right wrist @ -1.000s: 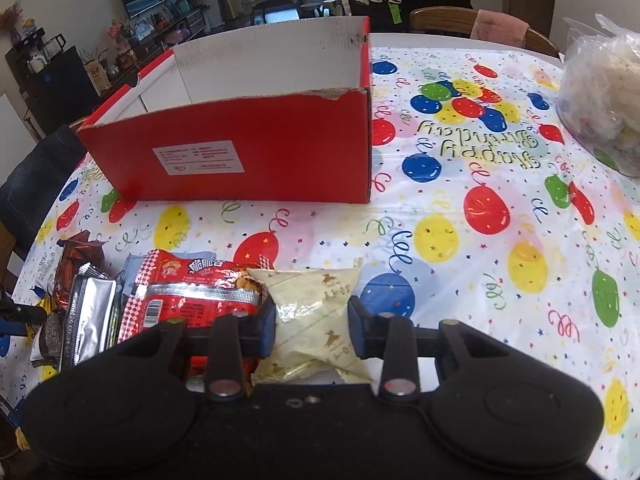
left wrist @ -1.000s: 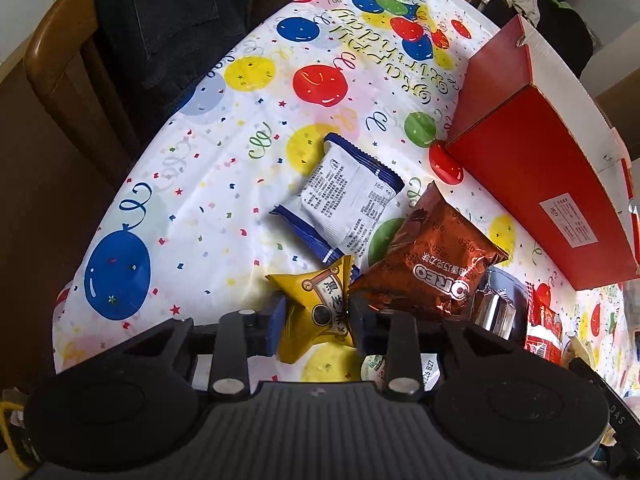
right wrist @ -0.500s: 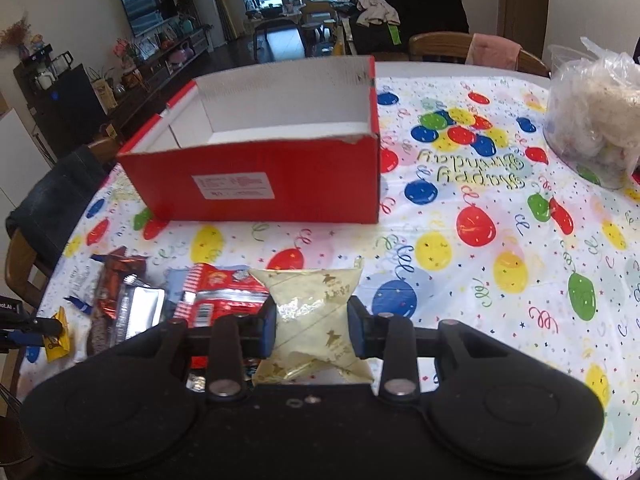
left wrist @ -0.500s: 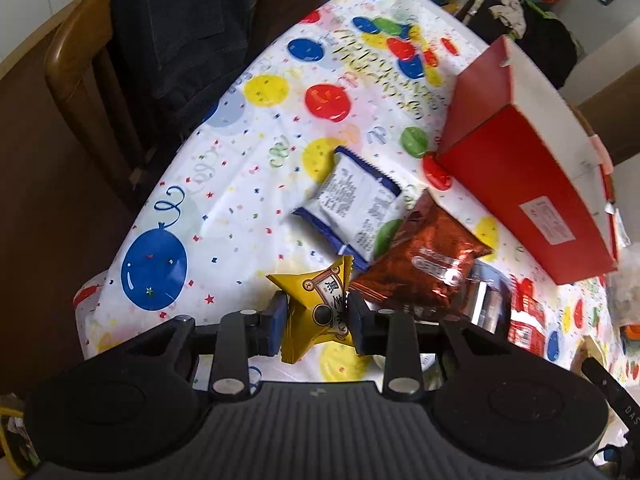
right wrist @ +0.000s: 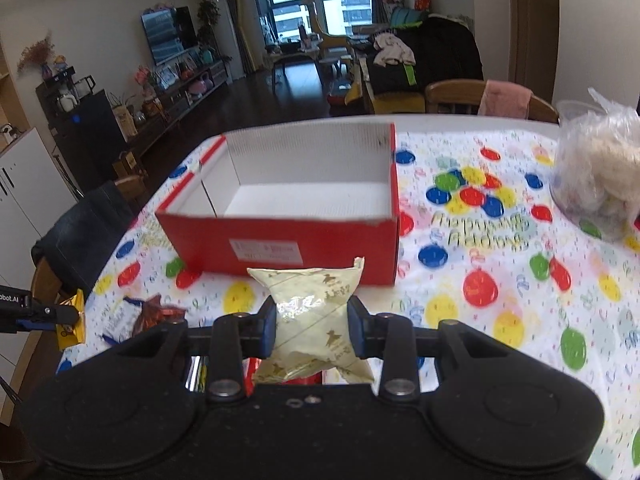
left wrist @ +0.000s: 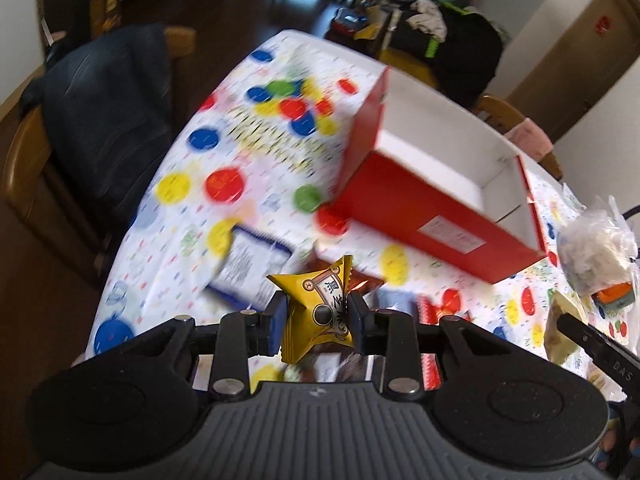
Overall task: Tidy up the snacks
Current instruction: 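Lift both packets and carry them into the red box with both tools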
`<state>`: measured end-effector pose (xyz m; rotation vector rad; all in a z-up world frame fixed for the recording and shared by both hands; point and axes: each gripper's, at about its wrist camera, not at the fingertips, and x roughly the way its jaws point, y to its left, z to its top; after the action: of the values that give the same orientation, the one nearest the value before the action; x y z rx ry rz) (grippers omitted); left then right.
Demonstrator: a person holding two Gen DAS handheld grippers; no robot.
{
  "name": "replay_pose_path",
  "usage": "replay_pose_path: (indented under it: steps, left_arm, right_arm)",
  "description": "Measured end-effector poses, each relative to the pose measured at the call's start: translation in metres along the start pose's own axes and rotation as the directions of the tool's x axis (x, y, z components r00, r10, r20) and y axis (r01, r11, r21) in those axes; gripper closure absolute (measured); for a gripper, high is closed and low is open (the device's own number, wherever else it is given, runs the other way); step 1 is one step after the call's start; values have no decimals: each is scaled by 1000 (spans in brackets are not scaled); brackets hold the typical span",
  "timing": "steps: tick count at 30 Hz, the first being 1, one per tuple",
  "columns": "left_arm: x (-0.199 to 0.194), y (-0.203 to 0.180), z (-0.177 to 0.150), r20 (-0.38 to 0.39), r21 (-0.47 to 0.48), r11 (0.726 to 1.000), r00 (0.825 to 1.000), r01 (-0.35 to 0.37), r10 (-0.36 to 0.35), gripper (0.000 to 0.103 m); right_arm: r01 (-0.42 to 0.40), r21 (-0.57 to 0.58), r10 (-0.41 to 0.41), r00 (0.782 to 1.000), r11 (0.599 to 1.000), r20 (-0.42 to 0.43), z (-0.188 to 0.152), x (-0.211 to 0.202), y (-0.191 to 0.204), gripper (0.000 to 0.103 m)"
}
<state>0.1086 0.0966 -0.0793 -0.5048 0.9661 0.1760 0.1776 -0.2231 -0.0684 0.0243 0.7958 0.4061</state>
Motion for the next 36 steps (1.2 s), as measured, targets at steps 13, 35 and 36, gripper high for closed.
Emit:
replay_pose_path:
  steps: [13, 35, 36]
  left_arm:
    - [28, -79, 69, 38, 137, 990, 999, -29, 24, 72]
    - [150, -167, 169, -73, 258, 954, 982, -151, 175, 71]
    - [158, -169, 170, -90, 267, 951, 978, -159, 189, 71]
  right_arm:
    - [-31, -61, 33, 999, 998, 42, 72, 36, -18, 69]
    - [-97, -180, 61, 979, 979, -194, 143, 186, -16, 69]
    - [-100, -184, 60, 976, 978, -212, 143, 194, -15, 69]
